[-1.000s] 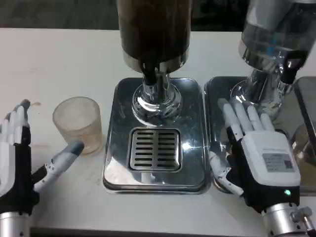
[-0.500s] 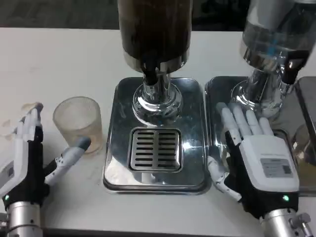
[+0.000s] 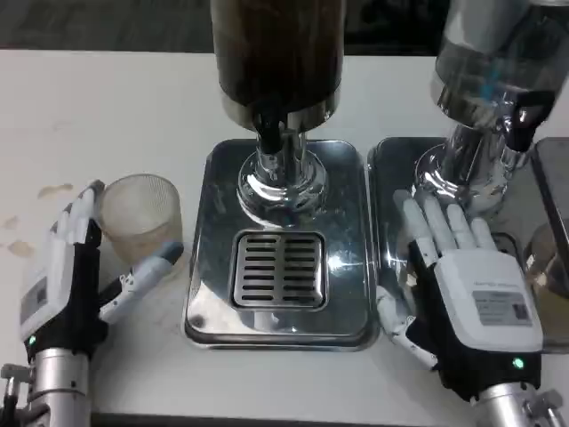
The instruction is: Grasp the cup under the faucet to collect the drink, then remove the cup.
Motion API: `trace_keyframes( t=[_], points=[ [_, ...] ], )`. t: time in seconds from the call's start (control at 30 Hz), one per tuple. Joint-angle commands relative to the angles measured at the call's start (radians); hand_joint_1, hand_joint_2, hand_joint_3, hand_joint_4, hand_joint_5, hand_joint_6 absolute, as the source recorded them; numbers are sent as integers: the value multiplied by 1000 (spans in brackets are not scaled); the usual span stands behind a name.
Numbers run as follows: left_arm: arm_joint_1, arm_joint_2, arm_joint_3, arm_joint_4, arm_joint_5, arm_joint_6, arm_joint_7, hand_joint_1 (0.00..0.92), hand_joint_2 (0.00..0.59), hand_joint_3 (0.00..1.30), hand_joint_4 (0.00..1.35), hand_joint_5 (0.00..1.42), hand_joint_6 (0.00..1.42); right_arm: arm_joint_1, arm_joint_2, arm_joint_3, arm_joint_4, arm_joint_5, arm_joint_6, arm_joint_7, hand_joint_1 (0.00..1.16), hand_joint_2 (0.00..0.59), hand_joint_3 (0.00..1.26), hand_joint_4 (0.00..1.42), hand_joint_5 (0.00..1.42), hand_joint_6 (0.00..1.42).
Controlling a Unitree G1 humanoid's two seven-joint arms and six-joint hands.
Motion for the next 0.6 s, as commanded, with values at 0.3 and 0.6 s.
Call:
trace_keyframes(
  t=[0.3,0.6],
  points=[
    [-54,5,0,64,-45,-39,-13,114,0,0,0,0,0,28,-3,-3,-60,-17,19,27,176,549,13,0,0,0],
    [-79,16,-15,93,-42,-37,-50,281,23,0,0,0,0,51,5,-1,-85,-22,29,29,176,549,13,0,0,0]
  ],
)
